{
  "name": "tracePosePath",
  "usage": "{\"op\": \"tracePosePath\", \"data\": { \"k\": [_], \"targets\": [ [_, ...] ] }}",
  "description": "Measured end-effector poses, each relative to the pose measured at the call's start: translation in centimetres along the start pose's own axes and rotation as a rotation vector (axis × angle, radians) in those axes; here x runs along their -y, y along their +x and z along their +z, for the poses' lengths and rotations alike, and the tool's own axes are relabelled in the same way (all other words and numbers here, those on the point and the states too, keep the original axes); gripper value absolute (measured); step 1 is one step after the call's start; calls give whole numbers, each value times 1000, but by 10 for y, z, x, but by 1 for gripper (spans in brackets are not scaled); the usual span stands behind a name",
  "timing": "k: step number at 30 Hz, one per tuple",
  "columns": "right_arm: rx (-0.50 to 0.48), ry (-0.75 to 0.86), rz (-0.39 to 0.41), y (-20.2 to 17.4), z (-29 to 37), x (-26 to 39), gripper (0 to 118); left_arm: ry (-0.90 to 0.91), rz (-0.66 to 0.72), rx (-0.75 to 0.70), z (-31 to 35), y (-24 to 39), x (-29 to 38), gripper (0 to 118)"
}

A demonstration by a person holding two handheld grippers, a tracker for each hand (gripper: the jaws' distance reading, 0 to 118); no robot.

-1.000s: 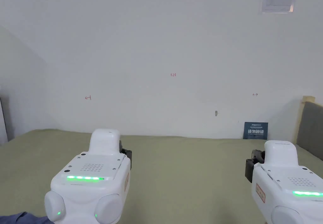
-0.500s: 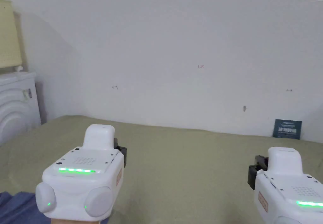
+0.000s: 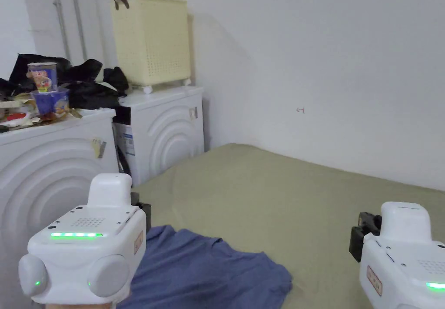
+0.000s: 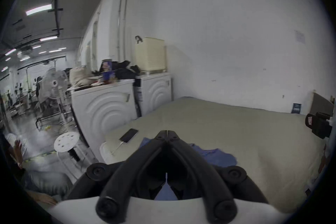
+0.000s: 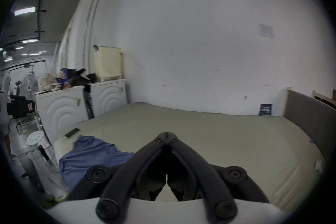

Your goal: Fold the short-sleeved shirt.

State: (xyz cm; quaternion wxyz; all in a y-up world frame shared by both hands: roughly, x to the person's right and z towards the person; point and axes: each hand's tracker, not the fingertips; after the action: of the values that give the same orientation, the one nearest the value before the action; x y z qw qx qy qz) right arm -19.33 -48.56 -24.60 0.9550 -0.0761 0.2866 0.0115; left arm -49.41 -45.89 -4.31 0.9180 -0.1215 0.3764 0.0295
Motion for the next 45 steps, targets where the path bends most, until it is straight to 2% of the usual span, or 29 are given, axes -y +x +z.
{"op": "tracePosePath", "data": {
  "k": [5,12,16,20,23,26,27,28,29,30,39,41,42,43,44,45],
  "targets": [
    [-33,-6,12,-18,-14,5,0,-43,6,5,-10,-14,11,0],
    [-16,-37,41,-18,-23,19,0,-118,-2,59,-55,2,32,0],
    [-4,-88,46,-10,-26,42,0,-233,-50,102,-108,27,65,0],
    [-3,-180,78,-4,-26,72,0,-391,-30,180,-164,50,106,0],
    [9,-226,81,3,-23,92,0,-491,-92,211,-197,67,134,4],
    [19,-280,61,10,-22,109,0,-559,-128,261,-218,78,153,27],
    [20,-294,59,12,-21,113,0,-589,-126,284,-224,79,157,27],
    [25,-308,59,14,-21,119,0,-648,-114,300,-232,81,161,68],
    [32,-320,58,15,-21,123,0,-674,-114,313,-239,82,165,94],
    [37,-334,55,17,-22,127,0,-678,-105,329,-242,82,168,102],
    [59,-403,25,25,-10,143,0,-804,-236,314,-262,104,205,100],
    [62,-415,14,26,-4,146,0,-806,-239,313,-260,106,200,95],
    [64,-420,10,27,-1,147,0,-804,-241,316,-258,105,197,86],
    [66,-424,6,29,3,148,0,-792,-245,318,-254,105,194,60],
    [70,-427,3,31,8,148,0,-754,-262,286,-250,103,188,24],
    [72,-428,1,33,12,148,0,-732,-277,261,-246,103,185,0]
  ]
}}
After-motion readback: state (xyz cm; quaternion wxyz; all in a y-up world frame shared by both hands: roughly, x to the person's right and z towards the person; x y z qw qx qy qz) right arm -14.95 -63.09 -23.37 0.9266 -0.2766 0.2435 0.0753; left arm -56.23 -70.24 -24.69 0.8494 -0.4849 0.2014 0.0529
